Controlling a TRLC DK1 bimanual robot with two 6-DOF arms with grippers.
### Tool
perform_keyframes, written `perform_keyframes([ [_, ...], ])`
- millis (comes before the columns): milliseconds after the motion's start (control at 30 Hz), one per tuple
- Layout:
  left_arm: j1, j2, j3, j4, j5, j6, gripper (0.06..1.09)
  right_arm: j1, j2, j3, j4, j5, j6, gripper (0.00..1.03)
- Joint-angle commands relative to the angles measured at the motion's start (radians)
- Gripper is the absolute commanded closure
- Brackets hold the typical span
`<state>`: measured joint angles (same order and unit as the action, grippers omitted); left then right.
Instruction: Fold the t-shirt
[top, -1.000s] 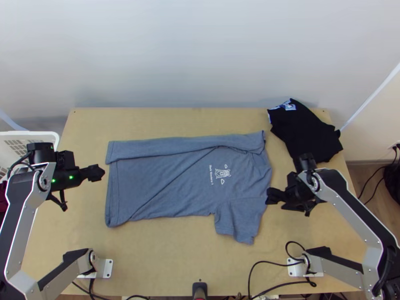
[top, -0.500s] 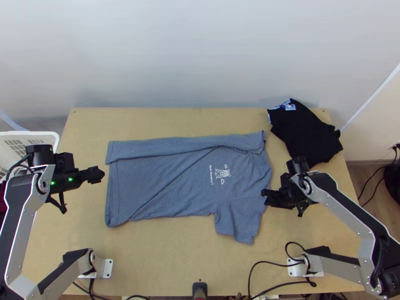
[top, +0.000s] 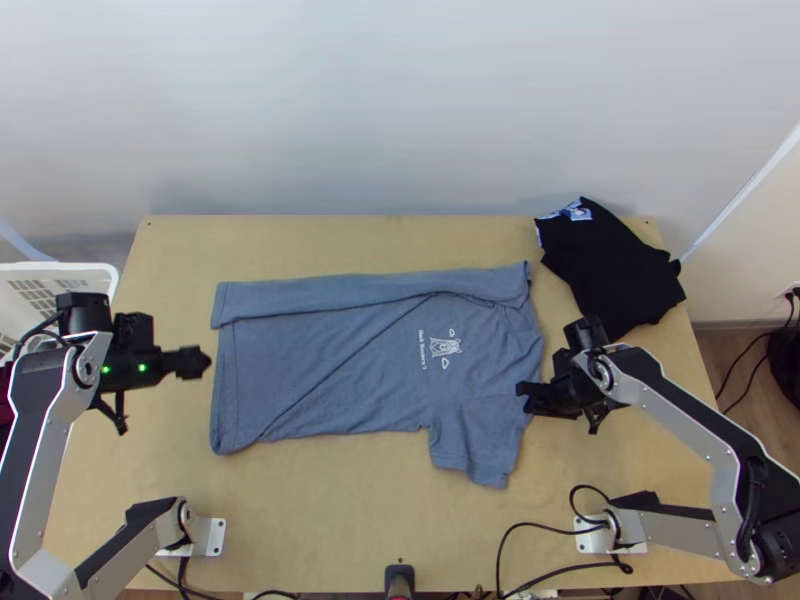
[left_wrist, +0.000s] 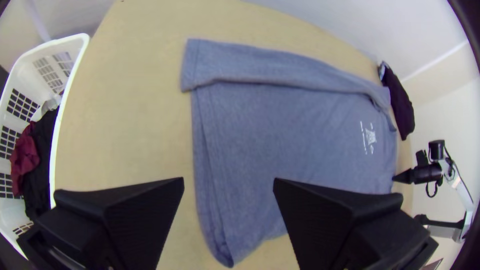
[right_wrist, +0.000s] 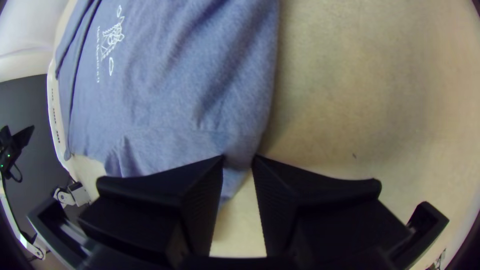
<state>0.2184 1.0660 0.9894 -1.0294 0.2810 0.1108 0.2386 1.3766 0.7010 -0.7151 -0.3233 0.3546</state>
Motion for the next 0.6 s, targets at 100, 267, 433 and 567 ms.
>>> perform_keyframes([
  [100, 0.007, -0.031, -0.041, -0.212, -0.016, 0.357, 0.21, 0.024, 0.012, -0.058, 0.052, 0.004, -0.011, 1.00],
  [267, -0.004, -0.037, -0.127, -0.325, -0.089, 0.524, 0.21, 0.025, 0.012, -0.057, 0.052, 0.004, -0.008, 1.00],
  [433, -0.063, -0.034, -0.222, -0.291, -0.100, 0.518, 0.21, 0.027, -0.008, -0.061, 0.051, 0.004, -0.008, 1.00],
  [567, -0.139, -0.031, -0.279, -0.209, -0.103, 0.443, 0.21, 0.027, -0.025, -0.069, 0.051, 0.004, -0.009, 1.00],
])
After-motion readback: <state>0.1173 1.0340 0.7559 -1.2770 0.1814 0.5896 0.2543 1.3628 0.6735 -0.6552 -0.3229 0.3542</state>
